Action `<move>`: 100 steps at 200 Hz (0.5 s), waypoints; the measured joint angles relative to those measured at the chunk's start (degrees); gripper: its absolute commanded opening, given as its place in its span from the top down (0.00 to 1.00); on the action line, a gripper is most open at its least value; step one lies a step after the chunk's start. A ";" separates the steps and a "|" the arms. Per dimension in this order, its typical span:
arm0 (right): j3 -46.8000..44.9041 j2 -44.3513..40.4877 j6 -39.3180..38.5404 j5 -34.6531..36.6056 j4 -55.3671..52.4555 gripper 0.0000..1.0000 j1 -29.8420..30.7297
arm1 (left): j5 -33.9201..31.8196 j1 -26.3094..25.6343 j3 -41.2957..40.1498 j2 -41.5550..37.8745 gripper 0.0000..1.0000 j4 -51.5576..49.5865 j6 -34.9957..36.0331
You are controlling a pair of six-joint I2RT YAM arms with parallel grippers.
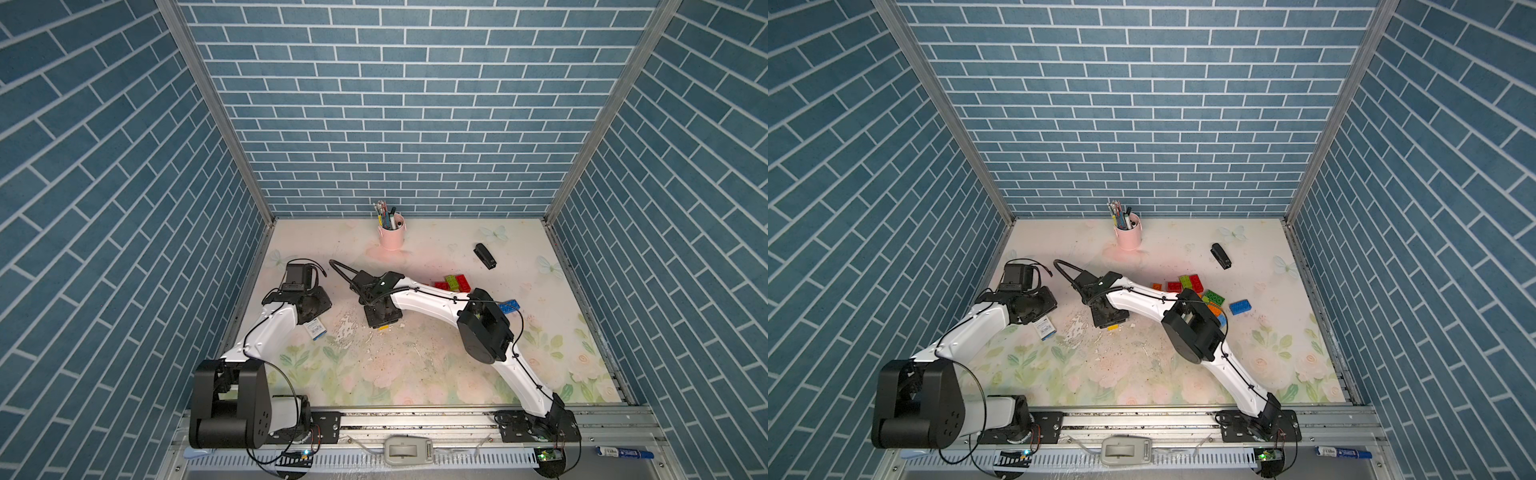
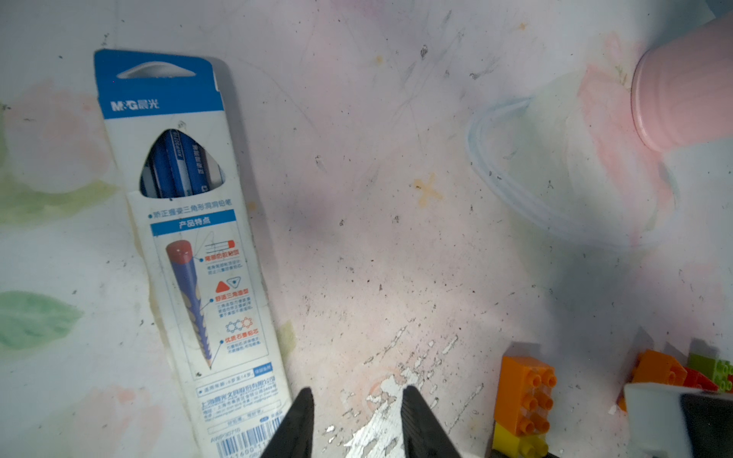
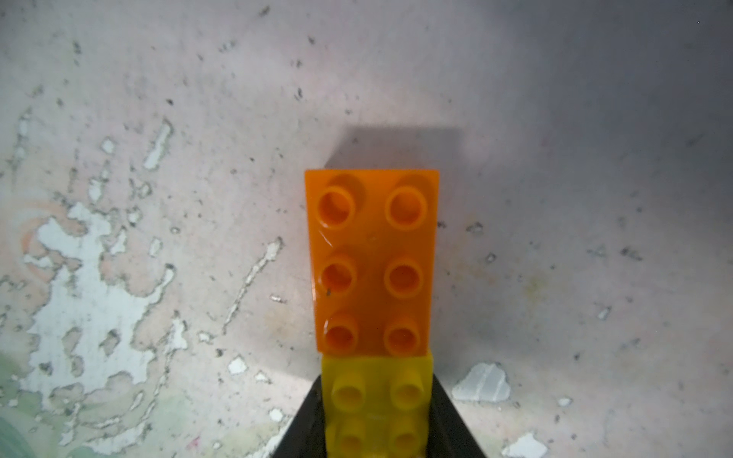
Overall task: Assemble a rectangle with lego
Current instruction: Place the lego brick at the center of the board.
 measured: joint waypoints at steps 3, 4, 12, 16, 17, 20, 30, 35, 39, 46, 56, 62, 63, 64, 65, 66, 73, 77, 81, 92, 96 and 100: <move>0.00 0.00 0.02 -0.02 0.02 0.60 0.00 | 0.00 0.00 0.00 0.00 0.61 0.00 0.00; 0.00 0.02 0.04 -0.02 0.00 0.59 0.00 | 0.00 0.00 0.00 0.00 0.61 0.00 0.00; 0.00 0.02 0.00 -0.07 0.00 0.58 0.00 | 0.00 0.00 0.00 0.00 0.61 0.00 0.00; 0.00 0.02 0.00 -0.09 0.00 0.57 0.00 | 0.00 0.00 0.00 0.00 0.61 0.00 0.00; 0.00 0.02 0.02 -0.11 0.02 0.57 0.02 | 0.00 0.00 0.00 0.00 0.61 0.00 0.00; 0.00 0.02 -0.02 -0.17 0.02 0.56 0.00 | 0.02 0.00 0.00 0.00 0.61 0.00 0.00; 0.00 0.02 0.00 -0.26 0.04 0.54 0.00 | 0.00 0.00 0.00 0.00 0.61 0.00 0.00; 0.00 0.02 -0.11 -0.31 0.07 0.51 0.00 | 0.00 0.00 0.00 0.00 0.61 0.02 0.00; 0.00 0.02 0.02 -0.39 0.07 0.50 0.00 | 0.00 0.00 0.00 0.00 0.61 0.02 0.00; 0.00 0.02 0.02 -0.52 0.09 0.47 0.00 | 0.00 0.00 0.00 0.00 0.61 0.02 0.00; 0.00 0.02 -0.26 -0.68 0.11 0.44 0.00 | 0.00 0.00 0.00 0.00 0.61 0.02 0.00; 0.00 0.02 -0.26 -0.76 0.17 0.42 -0.02 | 0.00 0.00 0.00 0.00 0.61 0.00 0.00; 0.00 0.02 -0.24 -0.79 0.20 0.41 -0.02 | 0.00 0.00 0.00 0.00 0.61 0.02 0.00; 0.00 0.02 -0.11 -0.83 0.22 0.41 -0.04 | 0.00 0.00 0.00 0.00 0.61 0.00 0.00; 0.00 0.02 -0.09 -0.87 0.22 0.41 -0.04 | 0.00 0.00 0.00 0.00 0.61 0.02 0.00; 0.00 0.02 -0.07 -0.87 0.22 0.40 -0.04 | 0.00 0.00 0.00 0.00 0.61 0.00 0.00; 0.00 0.02 -0.11 -1.01 0.26 0.38 -0.07 | 0.00 0.00 0.00 0.00 0.61 0.00 0.00; 0.00 0.00 -0.33 -1.14 0.26 0.37 -0.11 | -0.02 0.00 0.00 0.00 0.60 0.00 0.00; 0.00 -0.07 -0.24 -1.29 0.26 0.36 -0.13 | -0.02 0.00 0.00 0.00 0.60 0.02 0.00; -0.02 -0.46 -0.37 -1.57 0.28 0.35 -0.35 | -0.02 0.02 0.00 -0.04 0.60 0.00 0.00; -0.07 -0.63 -0.44 -1.70 0.26 0.35 -0.46 | -0.02 0.04 0.00 -0.09 0.60 0.00 0.02; -0.28 -1.07 -0.44 -1.73 0.39 0.35 -0.61 | -0.02 0.11 0.00 -0.11 0.60 0.00 0.02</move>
